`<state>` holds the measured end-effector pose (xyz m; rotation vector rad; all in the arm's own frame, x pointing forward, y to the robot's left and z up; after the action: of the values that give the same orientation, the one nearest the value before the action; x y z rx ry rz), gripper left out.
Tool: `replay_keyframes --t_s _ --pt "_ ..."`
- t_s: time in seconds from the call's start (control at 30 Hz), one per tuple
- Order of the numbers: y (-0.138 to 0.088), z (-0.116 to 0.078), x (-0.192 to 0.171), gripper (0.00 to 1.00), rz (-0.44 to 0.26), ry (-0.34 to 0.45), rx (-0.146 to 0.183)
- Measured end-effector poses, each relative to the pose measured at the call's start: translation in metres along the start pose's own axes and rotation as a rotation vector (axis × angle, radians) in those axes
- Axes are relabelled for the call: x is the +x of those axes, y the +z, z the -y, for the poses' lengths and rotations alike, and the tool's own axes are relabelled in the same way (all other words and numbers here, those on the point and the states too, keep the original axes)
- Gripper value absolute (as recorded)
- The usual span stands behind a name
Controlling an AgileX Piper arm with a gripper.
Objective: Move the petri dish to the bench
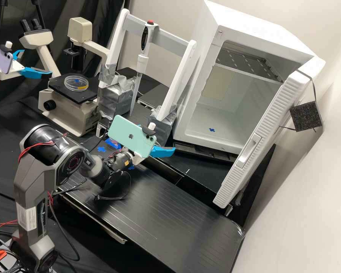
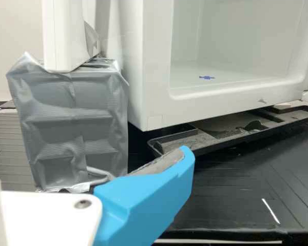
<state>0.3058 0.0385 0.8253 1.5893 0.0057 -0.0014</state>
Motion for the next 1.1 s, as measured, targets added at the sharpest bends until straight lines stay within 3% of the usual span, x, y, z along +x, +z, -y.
replay_keyframes --t_s 0.37,0.5,0.6,0.77,0.87,0.97,1.1 --pt "0.001 0.001 -0.007 1.00 -0.001 -0.005 0.004" --pt "-0.001 0.002 -0.030 1.00 -0.056 -0.028 0.012" --pt "-0.009 0.002 -0.053 1.00 -0.142 -0.026 0.021" --pt "-0.030 0.006 -0.088 1.00 -0.286 -0.048 0.002" --pt "-0.055 0.012 -0.112 1.00 -0.420 -0.081 0.003" --pt "-0.081 0.021 -0.133 1.00 -0.567 -0.135 -0.019" --pt "-0.105 0.034 -0.153 1.00 -0.689 -0.233 -0.074"
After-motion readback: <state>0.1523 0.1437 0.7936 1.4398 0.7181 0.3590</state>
